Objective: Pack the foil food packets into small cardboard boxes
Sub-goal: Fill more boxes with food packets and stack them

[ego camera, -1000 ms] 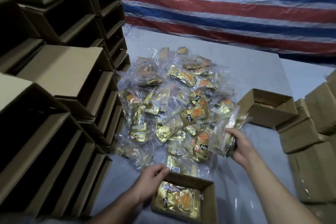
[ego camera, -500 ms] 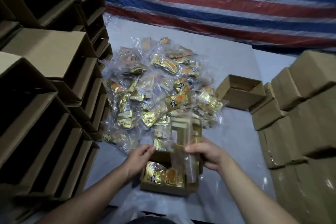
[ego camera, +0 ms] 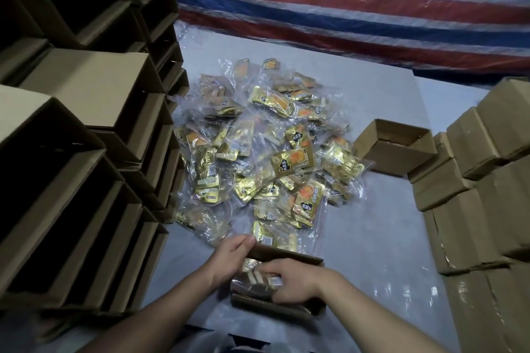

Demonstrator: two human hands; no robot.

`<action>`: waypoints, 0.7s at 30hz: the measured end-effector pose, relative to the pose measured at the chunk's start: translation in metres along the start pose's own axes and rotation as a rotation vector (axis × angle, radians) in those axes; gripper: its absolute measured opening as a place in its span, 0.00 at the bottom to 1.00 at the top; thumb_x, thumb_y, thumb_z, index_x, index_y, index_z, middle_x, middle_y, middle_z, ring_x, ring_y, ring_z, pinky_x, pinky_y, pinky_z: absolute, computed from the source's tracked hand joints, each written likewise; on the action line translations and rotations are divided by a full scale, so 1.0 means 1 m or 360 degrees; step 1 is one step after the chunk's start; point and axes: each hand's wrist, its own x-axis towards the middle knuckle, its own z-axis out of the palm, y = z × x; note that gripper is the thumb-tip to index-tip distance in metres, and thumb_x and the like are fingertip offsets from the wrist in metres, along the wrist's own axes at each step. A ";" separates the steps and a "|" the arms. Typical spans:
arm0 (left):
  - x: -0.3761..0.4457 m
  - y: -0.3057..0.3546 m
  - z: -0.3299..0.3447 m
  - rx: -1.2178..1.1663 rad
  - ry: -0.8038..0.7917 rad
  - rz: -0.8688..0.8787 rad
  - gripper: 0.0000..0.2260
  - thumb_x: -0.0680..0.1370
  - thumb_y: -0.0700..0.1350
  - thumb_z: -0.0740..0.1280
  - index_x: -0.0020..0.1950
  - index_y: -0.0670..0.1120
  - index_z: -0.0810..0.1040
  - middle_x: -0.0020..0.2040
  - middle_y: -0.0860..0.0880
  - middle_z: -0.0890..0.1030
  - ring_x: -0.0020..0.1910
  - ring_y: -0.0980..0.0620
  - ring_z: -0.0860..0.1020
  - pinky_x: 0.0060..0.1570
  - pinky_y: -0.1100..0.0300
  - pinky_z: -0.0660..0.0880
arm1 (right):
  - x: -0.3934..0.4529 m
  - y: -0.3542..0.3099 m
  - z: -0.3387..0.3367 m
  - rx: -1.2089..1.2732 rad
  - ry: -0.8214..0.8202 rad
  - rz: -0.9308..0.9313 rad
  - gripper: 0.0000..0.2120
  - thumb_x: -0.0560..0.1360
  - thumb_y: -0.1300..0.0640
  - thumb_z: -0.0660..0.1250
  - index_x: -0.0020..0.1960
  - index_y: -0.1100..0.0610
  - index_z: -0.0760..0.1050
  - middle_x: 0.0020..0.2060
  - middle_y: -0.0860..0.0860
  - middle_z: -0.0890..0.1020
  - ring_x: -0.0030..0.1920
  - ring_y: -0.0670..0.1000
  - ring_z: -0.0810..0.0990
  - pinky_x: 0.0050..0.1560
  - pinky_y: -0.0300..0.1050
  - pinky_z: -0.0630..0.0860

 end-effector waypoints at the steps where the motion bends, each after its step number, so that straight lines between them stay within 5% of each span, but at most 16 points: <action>1: 0.001 -0.002 0.001 0.0000 0.0007 0.0020 0.16 0.83 0.43 0.60 0.44 0.32 0.77 0.39 0.47 0.75 0.40 0.55 0.73 0.43 0.59 0.70 | 0.006 0.000 0.003 -0.0200 -0.0004 -0.0009 0.27 0.72 0.58 0.67 0.69 0.46 0.70 0.63 0.52 0.77 0.62 0.55 0.76 0.65 0.50 0.73; 4: 0.004 -0.006 0.002 0.0011 0.0049 0.0009 0.15 0.83 0.44 0.61 0.42 0.36 0.77 0.37 0.51 0.76 0.39 0.56 0.73 0.43 0.58 0.70 | 0.024 0.002 0.020 -0.0899 0.0035 0.0092 0.33 0.75 0.58 0.69 0.77 0.52 0.59 0.64 0.59 0.73 0.61 0.63 0.75 0.59 0.55 0.74; 7: 0.005 -0.011 0.004 -0.0004 0.0072 -0.0011 0.15 0.83 0.46 0.61 0.42 0.39 0.78 0.37 0.52 0.77 0.39 0.56 0.74 0.43 0.58 0.71 | 0.033 0.002 0.029 -0.1090 0.0072 0.0220 0.35 0.76 0.58 0.70 0.78 0.56 0.57 0.64 0.61 0.72 0.60 0.64 0.76 0.54 0.57 0.75; 13: 0.008 -0.007 0.001 -0.0034 0.0047 0.0001 0.14 0.83 0.45 0.61 0.40 0.46 0.80 0.35 0.54 0.81 0.38 0.62 0.77 0.41 0.66 0.73 | 0.013 0.006 0.009 0.0035 0.0148 0.0259 0.38 0.73 0.51 0.74 0.78 0.54 0.62 0.71 0.49 0.72 0.71 0.51 0.70 0.70 0.41 0.66; 18: 0.007 -0.006 0.001 0.0023 0.0042 0.0029 0.13 0.83 0.46 0.61 0.43 0.42 0.80 0.37 0.52 0.78 0.38 0.59 0.75 0.43 0.62 0.72 | 0.000 -0.002 0.000 -0.0026 0.0267 0.0293 0.11 0.77 0.52 0.67 0.57 0.53 0.81 0.54 0.51 0.83 0.54 0.52 0.80 0.56 0.45 0.75; 21: 0.007 -0.009 0.002 0.0072 0.0052 0.0086 0.14 0.83 0.44 0.61 0.38 0.47 0.78 0.33 0.57 0.77 0.35 0.63 0.73 0.39 0.66 0.69 | 0.011 -0.011 0.016 -0.0076 0.0022 0.0480 0.14 0.80 0.48 0.58 0.48 0.55 0.78 0.52 0.56 0.81 0.51 0.56 0.78 0.51 0.47 0.74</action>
